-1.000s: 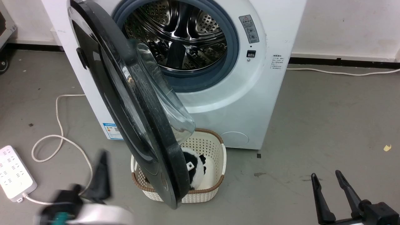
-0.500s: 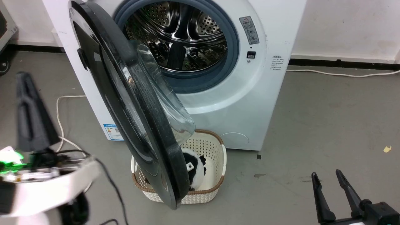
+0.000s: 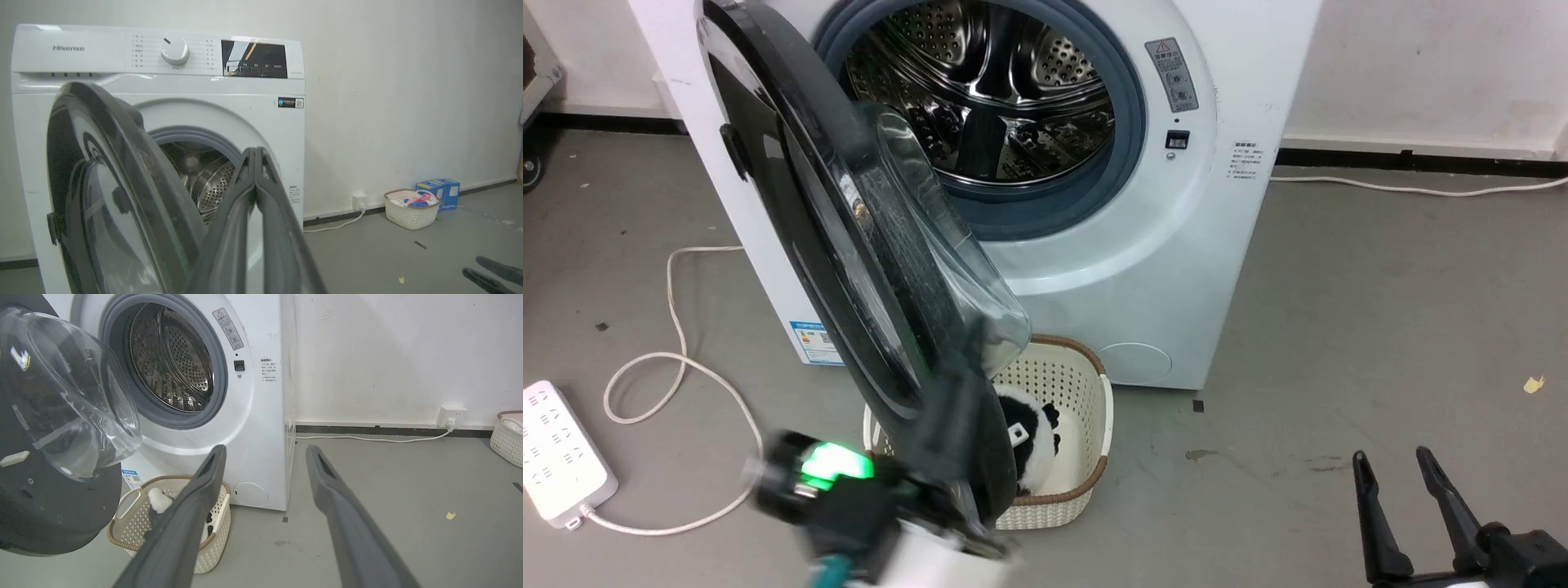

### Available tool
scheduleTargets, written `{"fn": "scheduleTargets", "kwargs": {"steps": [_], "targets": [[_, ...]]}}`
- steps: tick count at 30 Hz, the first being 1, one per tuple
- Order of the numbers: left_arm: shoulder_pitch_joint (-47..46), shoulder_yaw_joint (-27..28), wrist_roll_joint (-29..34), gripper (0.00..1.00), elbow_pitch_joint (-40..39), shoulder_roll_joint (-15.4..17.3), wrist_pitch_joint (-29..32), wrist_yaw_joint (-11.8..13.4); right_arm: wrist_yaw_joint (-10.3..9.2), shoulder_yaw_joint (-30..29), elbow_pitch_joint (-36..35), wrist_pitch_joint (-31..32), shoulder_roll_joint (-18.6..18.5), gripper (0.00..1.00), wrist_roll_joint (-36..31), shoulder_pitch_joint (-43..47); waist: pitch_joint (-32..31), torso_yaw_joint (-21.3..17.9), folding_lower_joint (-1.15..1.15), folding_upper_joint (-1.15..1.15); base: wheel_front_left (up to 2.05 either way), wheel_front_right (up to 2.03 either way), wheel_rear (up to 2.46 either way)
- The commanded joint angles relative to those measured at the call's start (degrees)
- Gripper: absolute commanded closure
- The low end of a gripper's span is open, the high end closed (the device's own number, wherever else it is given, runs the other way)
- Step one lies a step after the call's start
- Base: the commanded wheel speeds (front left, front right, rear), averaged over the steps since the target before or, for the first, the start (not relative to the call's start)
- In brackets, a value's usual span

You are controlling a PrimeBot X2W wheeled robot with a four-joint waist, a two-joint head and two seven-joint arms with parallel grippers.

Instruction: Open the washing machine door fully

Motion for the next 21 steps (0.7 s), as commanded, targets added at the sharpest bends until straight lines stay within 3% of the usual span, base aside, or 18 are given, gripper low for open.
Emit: {"fn": "scheduleTargets", "kwargs": {"steps": [1,5,6,8,16,21], "targets": [[1.17,-1.73,-0.55,1.0,2.35,0.1,0.87,-0.17,0.05,-0.23,0.34,-0.26,0.25,0.0,0.4,-0.52,0.04,-0.01,0.0,0.0,0.0,0.0,0.0],[1.76,-5.3,-1.86,1.0,10.02,0.04,2.66,0.28,0.05,-0.42,0.48,-0.26,0.25,0.0,0.62,-1.03,0.36,-0.2,0.0,0.0,0.0,0.0,0.0],[0.83,-6.21,-3.98,1.0,19.45,0.01,3.76,1.94,0.05,-0.45,0.46,-0.26,0.25,0.0,0.75,-1.33,0.9,-0.07,0.0,0.0,0.0,0.0,0.0],[0.35,-5.67,-4.69,1.0,22.78,0.0,4.32,2.96,0.05,-0.48,0.47,-0.26,0.25,0.0,0.88,-1.26,1.02,0.03,0.0,0.0,0.0,0.0,0.0],[0.73,-3.4,-7.09,1.0,28.86,0.66,1.5,4.02,0.05,0.04,1.11,-0.26,0.25,0.0,1.28,-0.23,0.15,2.52,0.0,0.0,0.0,0.0,0.0],[2.45,-2.6,-7.32,1.0,29.48,1.75,0.03,4.63,0.05,-0.69,1.3,-0.26,0.25,0.0,1.55,0.54,-0.9,7.06,0.0,0.0,0.0,0.0,0.0]]}}
